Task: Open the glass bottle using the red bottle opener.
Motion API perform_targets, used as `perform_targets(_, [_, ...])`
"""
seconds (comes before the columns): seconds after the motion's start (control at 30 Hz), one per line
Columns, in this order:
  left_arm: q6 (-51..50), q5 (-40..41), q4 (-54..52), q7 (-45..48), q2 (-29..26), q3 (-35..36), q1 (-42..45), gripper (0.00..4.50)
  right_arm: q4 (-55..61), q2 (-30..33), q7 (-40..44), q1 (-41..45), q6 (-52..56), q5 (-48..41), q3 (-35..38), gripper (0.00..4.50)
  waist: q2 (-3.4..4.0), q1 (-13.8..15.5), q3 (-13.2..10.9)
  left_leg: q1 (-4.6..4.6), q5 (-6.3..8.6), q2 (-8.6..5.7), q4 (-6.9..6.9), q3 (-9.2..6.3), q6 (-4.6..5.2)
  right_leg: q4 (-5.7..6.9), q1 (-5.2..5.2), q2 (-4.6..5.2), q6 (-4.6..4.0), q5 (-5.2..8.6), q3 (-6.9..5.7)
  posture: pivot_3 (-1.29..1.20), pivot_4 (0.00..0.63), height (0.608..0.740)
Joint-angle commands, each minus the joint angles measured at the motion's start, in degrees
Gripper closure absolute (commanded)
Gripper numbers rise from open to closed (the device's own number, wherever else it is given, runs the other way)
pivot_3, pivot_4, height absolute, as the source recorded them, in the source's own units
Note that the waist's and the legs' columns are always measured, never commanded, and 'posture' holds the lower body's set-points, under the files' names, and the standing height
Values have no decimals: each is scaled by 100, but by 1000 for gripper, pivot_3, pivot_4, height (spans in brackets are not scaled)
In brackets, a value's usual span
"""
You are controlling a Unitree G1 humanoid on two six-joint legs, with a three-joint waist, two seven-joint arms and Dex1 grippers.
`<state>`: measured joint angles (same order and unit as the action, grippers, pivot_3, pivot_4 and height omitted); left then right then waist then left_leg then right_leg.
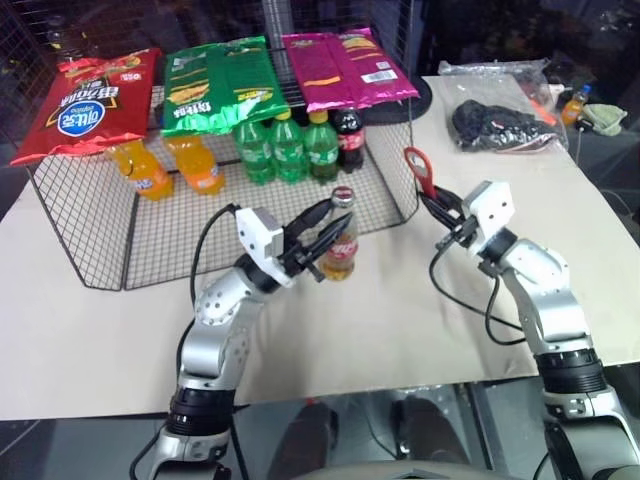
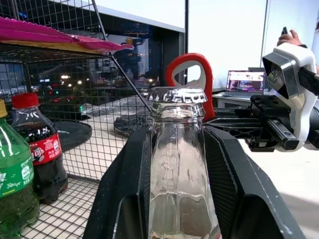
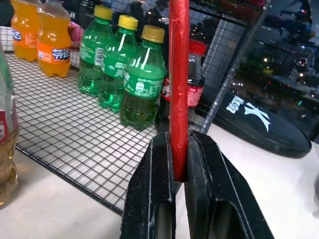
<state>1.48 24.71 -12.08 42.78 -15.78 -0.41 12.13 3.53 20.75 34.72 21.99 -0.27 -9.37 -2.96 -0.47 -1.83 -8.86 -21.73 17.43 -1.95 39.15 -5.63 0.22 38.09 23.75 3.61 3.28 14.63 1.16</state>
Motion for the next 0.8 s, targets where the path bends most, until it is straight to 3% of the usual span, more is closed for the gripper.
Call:
perform_targets(0.03, [11, -17, 12, 51, -24, -64, -101, 3468, 397, -71, 28, 139, -114, 112, -224, 4500, 0, 2, 0, 0, 0, 0, 0, 0, 0, 0, 0, 0, 0, 0, 0, 0, 150, 740])
perform_targets(0.37, [37, -70, -44, -43, -17, -107, -169, 3478, 14, -153, -486, 111, -1846, 1703, -1109, 4500, 0, 32, 2, 2, 0, -2, 1, 0, 0, -1, -2, 0, 0, 0, -2, 0, 150, 740])
perform_targets(0.8, [21, -60, -6, -93, -14, -96, -150, 3478, -1119, -286, -1613, 421, -3412, 3263, -1566, 4500, 3, 89, 5, 18, 0, -3, 0, 5, -1, -1, -16, -4, 0, 0, 2, 0, 150, 740])
